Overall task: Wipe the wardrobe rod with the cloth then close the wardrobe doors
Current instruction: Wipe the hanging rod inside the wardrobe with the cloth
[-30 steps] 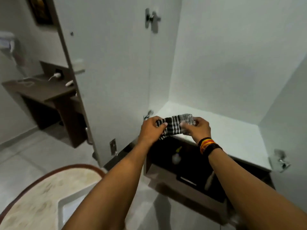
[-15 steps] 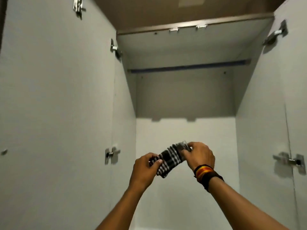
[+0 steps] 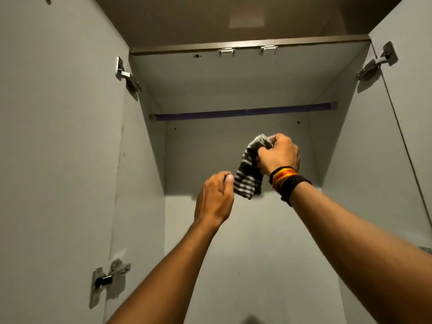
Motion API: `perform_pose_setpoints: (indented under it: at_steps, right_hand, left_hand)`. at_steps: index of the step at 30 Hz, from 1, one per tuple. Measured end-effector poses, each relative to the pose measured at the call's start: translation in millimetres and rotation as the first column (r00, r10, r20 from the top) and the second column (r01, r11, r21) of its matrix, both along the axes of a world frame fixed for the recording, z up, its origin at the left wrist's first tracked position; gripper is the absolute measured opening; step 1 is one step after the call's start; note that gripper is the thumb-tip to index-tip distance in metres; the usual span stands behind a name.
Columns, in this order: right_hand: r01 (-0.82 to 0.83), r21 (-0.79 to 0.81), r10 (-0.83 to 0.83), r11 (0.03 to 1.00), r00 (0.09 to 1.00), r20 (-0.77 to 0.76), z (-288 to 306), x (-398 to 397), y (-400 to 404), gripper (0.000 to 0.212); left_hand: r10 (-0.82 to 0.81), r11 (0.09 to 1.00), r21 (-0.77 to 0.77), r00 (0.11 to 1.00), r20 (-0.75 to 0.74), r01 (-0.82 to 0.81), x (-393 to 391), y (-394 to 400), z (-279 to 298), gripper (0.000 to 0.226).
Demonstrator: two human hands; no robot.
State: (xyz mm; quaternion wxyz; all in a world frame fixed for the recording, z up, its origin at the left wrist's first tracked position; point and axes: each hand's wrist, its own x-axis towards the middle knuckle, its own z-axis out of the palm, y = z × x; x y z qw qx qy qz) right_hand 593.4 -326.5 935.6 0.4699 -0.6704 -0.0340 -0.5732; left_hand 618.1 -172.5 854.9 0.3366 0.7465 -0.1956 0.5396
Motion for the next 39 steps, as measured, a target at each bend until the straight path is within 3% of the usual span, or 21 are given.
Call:
perform_pose_setpoints:
  at_steps: [8, 13, 16, 21, 25, 29, 32, 35, 37, 39]
  right_hand:
    - [0.033, -0.022, -0.030, 0.999, 0.993, 0.112, 77.0, 69.6, -42.1, 0.030]
    - [-0.005, -0.033, 0.012, 0.999, 0.975, 0.221, 135.2, 113.6, -58.8, 0.033]
    - [0.024, -0.058, -0.006, 0.998, 0.957, 0.290, 168.1, 136.4, -56.9, 0.031]
    - [0.011, -0.186, 0.046, 0.982, 0.952, 0.303, 188.2, 160.4, -23.1, 0.038]
    - [0.126, -0.429, 0.027, 0.895, 0.943, 0.333, 175.9, 186.8, 1.9, 0.025]
    - [0.429, -0.565, -0.220, 0.705, 0.889, 0.401, 171.4, 196.8, -4.3, 0.019]
    - [0.457, -0.624, -0.271, 0.634, 0.887, 0.375, 166.8, 199.7, -15.2, 0.026]
    - [0.463, -0.675, -0.277, 0.574, 0.886, 0.372, 163.9, 206.2, -27.6, 0.045]
    - [0.586, -0.642, -0.332, 0.495, 0.810, 0.483, 164.9, 211.0, -43.4, 0.058]
    - [0.669, -0.572, -0.381, 0.474, 0.742, 0.552, 167.0, 216.1, -68.8, 0.063]
  left_hand:
    - [0.324, 0.908, 0.205, 0.923, 0.206, -0.365, 88.8, -6.4, 89.6, 0.057]
    - [0.518, 0.770, 0.241, 0.799, 0.305, -0.591, 121.0, -6.2, 166.9, 0.061]
    - [0.581, 0.702, 0.249, 0.739, 0.340, -0.667, 134.6, -7.4, 200.2, 0.061]
    - [0.621, 0.638, 0.325, 0.716, 0.319, -0.698, 150.7, -4.1, 225.2, 0.061]
    - [0.610, 0.661, 0.344, 0.744, 0.271, -0.667, 173.9, -0.8, 224.5, 0.065]
    - [0.561, 0.712, 0.285, 0.764, 0.319, -0.642, 187.8, 1.4, 220.9, 0.067]
    - [0.545, 0.727, 0.248, 0.758, 0.358, -0.640, 190.6, 1.0, 222.8, 0.066]
    - [0.550, 0.736, 0.169, 0.725, 0.415, -0.655, 194.3, -1.2, 223.1, 0.060]
    - [0.544, 0.751, 0.119, 0.711, 0.445, -0.650, 197.9, -5.7, 224.5, 0.055]
    - [0.537, 0.762, 0.083, 0.699, 0.473, -0.642, 201.9, -7.7, 225.0, 0.053]
